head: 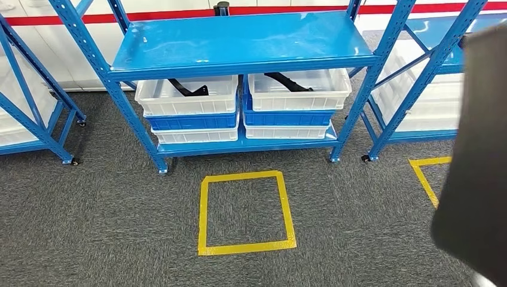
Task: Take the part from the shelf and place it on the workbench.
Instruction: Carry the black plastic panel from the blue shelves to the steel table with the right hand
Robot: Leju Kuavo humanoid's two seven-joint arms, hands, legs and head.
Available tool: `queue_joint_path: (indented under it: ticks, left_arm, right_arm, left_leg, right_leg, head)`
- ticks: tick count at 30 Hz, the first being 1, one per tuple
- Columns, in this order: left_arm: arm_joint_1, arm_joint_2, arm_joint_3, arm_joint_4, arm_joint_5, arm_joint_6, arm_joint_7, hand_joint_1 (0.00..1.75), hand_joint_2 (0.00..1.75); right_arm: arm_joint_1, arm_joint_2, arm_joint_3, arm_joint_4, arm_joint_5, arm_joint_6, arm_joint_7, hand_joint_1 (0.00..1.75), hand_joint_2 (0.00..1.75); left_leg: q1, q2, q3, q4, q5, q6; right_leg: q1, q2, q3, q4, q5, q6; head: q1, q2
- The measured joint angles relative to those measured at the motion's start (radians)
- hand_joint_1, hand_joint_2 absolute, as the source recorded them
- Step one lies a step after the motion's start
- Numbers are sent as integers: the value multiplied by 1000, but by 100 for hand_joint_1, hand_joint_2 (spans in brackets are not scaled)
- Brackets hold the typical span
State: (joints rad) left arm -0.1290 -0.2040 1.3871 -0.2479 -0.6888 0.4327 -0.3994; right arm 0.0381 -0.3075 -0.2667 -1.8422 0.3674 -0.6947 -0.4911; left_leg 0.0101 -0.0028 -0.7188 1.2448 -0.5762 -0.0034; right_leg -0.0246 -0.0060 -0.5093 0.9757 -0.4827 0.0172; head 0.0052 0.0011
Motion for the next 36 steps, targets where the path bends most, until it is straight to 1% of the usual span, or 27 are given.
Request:
queue_joint_path:
  ticks: [1, 2, 3, 4, 6, 7, 8, 10, 11, 13, 15, 16, 17, 18, 20, 21, 22, 23, 24, 26, 28, 30, 31, 32, 33, 34, 36]
  left_arm:
    - [0, 0, 0, 0, 0, 0, 0, 0, 175]
    - [0, 0, -1, 0, 0, 0, 0, 0, 175]
    - [0, 0, -1, 1, 0, 0, 0, 0, 175]
    - [0, 0, -2, 1, 1, 0, 0, 0, 175]
    - [-1, 0, -4, 1, 1, 0, -1, 0, 175]
    - [-1, 0, -5, 1, 1, 0, -2, 0, 175]
    - [-1, 0, -5, 1, 1, 0, -3, 0, 175]
    - [-1, -2, -6, 2, 2, 0, -7, 0, 175]
    - [-2, -3, -6, 3, 4, 1, -8, 0, 175]
    - [-2, -4, -6, 4, 7, 1, -11, 0, 175]
    - [-3, -5, -7, 4, 7, 1, -13, 0, 175]
    - [-2, -6, -7, 5, 8, 0, -14, 0, 175]
    - [-2, -7, -7, 6, 8, -1, -15, 0, 175]
    - [-2, -7, -8, 6, 8, -2, -15, 0, 175]
    - [-2, -6, -10, 7, 11, -2, -15, 0, 175]
    - [-3, -6, -11, 7, 13, -2, -15, 0, 175]
    - [-3, -5, -12, 7, 16, -1, -15, 0, 175]
    - [-3, -5, -13, 7, 20, 0, -15, 0, 175]
    - [-3, -5, -13, 7, 24, 0, -15, 0, 175]
    - [-3, -5, -13, 7, 29, 0, -15, 0, 175]
    - [-3, -4, -14, 7, 31, -1, -15, 0, 175]
    - [-2, -4, -14, 7, 31, -3, -16, 0, 175]
    - [-2, -4, -15, 7, 31, -3, -16, 0, 175]
    - [-2, -4, -15, 7, 31, -4, -16, 0, 175]
    - [-1, -4, -15, 7, 31, -4, -16, 0, 175]
    - [-1, -4, -16, 7, 31, -4, -16, 0, 175]
    - [-2, -4, -16, 7, 31, -4, -16, 0, 175]
  right_arm:
    - [1, -1, 0, 0, -1, 0, 2, 175, 175]
    - [3, -3, 0, -1, -2, 0, 3, 175, 175]
    - [4, -5, -1, -1, -2, 0, 4, 175, 175]
    - [5, -7, -1, -2, -4, 0, 5, 175, 175]
    - [7, -12, -2, -5, -6, 0, 6, 175, 175]
    - [8, -15, -3, -7, -8, 0, 6, 175, 175]
    - [10, -17, -4, -10, -9, 0, 6, 175, 175]
    - [14, -24, -7, -17, -11, 0, 7, 175, 175]
    - [17, -27, -10, -21, -11, 0, 7, 175, 175]
    - [20, -32, -15, -28, -10, 0, 10, 175, 175]
    - [21, -33, -18, -31, -6, 0, 14, 175, 175]
    - [22, -32, -18, -32, -4, 0, 17, 175, 175]
    - [22, -32, -18, -32, -2, 0, 19, 175, 175]
    - [22, -33, -18, -33, -1, 0, 21, 175, 175]
    - [15, -34, -16, -35, 2, 0, 26, 175, 175]
    - [8, -35, -15, -35, 6, 0, 29, 175, 175]
    - [-2, -36, -12, -34, 12, 0, 33, 175, 175]
    - [-14, -36, -7, -32, 19, 0, 38, 175, 175]
    - [-25, -36, -1, -30, 27, 0, 43, 175, 175]
    - [-46, -34, 14, -23, 39, 0, 52, 175, 175]
    - [-66, -31, 29, -18, 47, 0, 56, 175, 175]
    - [-81, -28, 40, -13, 51, 0, 59, 175, 175]
    - [-86, -25, 45, -10, 52, 0, 61, 175, 175]
    - [-89, -23, 49, -8, 52, 0, 62, 175, 175]
    - [-92, -20, 52, -6, 53, 0, 63, 175, 175]
    - [-95, -18, 55, -4, 53, 0, 63, 175, 175]
    - [-100, -17, 57, -2, 53, 0, 64, 175, 175]
  left_leg:
    - [0, 0, -5, 45, -14, -1]
    - [0, 0, 10, 53, -5, 0]
    - [0, 0, 43, 22, 17, 2]
    - [0, 0, 93, -42, 41, 6]
    - [-3, -2, 189, -182, 62, 17]
    - [-5, -3, 214, -224, 61, 22]
    - [-9, -3, 221, -242, 58, 26]
    - [-11, -1, 215, -252, 70, 40]
    - [-10, 1, 212, -258, 79, 50]
    - [-7, 6, 199, -268, 99, 65]
    - [-7, 10, 177, -268, 115, 69]
    - [-7, 11, 165, -267, 123, 68]
    - [-6, 12, 154, -265, 131, 66]
    - [-5, 13, 144, -264, 137, 63]
    - [-2, 13, 128, -257, 147, 53]
    - [-3, 13, 121, -254, 153, 46]
    - [-5, 13, 116, -251, 159, 39]
    - [-7, 13, 111, -249, 165, 34]
    - [-9, 12, 109, -248, 172, 29]
    - [-8, 9, 99, -240, 168, 22]
    - [-5, 5, 71, -180, 106, 14]
    - [-3, 2, 28, -51, 13, 9]
    - [-3, 1, 13, 9, -14, 7]
    - [-2, 1, 10, 47, -22, 7]
    - [-1, 1, 26, 48, -8, 7]
    - [0, 1, 61, 9, 19, 9]
    - [0, 0, 160, -130, 58, 14]
  right_leg:
    - [2, 0, -13, 3, 8, 0]
    - [3, 0, -25, 6, 16, 1]
    - [4, 0, -35, 10, 21, 4]
    - [4, 1, -44, 14, 26, 7]
    - [7, 1, -57, 20, 33, 17]
    - [9, 0, -61, 22, 38, 25]
    - [9, 0, -64, 22, 44, 33]
    - [8, -1, -71, 22, 51, 49]
    - [8, 0, -80, 32, 42, 52]
    - [9, 2, -114, 109, -15, 46]
    - [9, 3, -160, 242, -85, 42]
    - [7, 4, -171, 292, -103, 48]
    - [3, 3, -165, 307, -104, 58]
    - [-1, 3, -139, 282, -88, 71]
    - [-11, 4, -39, 134, -47, 95]
    - [-11, 7, 6, 64, -35, 98]
    - [-9, 9, 35, 16, -30, 95]
    - [-5, 12, 43, -1, -32, 89]
    - [0, 13, 40, 1, -29, 81]
    - [-8, 10, 22, 6, -19, 64]
    - [-16, 5, 2, 6, -3, 36]
    - [-12, 2, -20, 7, 15, 13]
    - [-9, 0, -31, 8, 23, 8]
    - [-7, -1, -43, 8, 31, 7]
    - [-5, -1, -53, 10, 39, 8]
    - [-5, -2, -63, 13, 46, 10]
    - [-3, -2, -80, 22, 56, 18]
  head:
    - [0, 0]
    - [0, 0]
    - [0, 0]
    - [0, 0]
    - [0, 0]
    - [0, 0]
    - [1, 0]
    - [0, 0]
    - [1, 0]
    - [6, 0]
    - [11, 0]
    - [10, 0]
    - [10, 0]
    - [11, 0]
    - [12, 0]
    - [12, 0]
    - [13, 0]
    - [12, 0]
    - [12, 0]
    - [9, 0]
    - [4, 0]
    - [0, 0]
    - [0, 0]
    - [0, 0]
    - [0, 0]
    - [0, 0]
    - [0, 0]
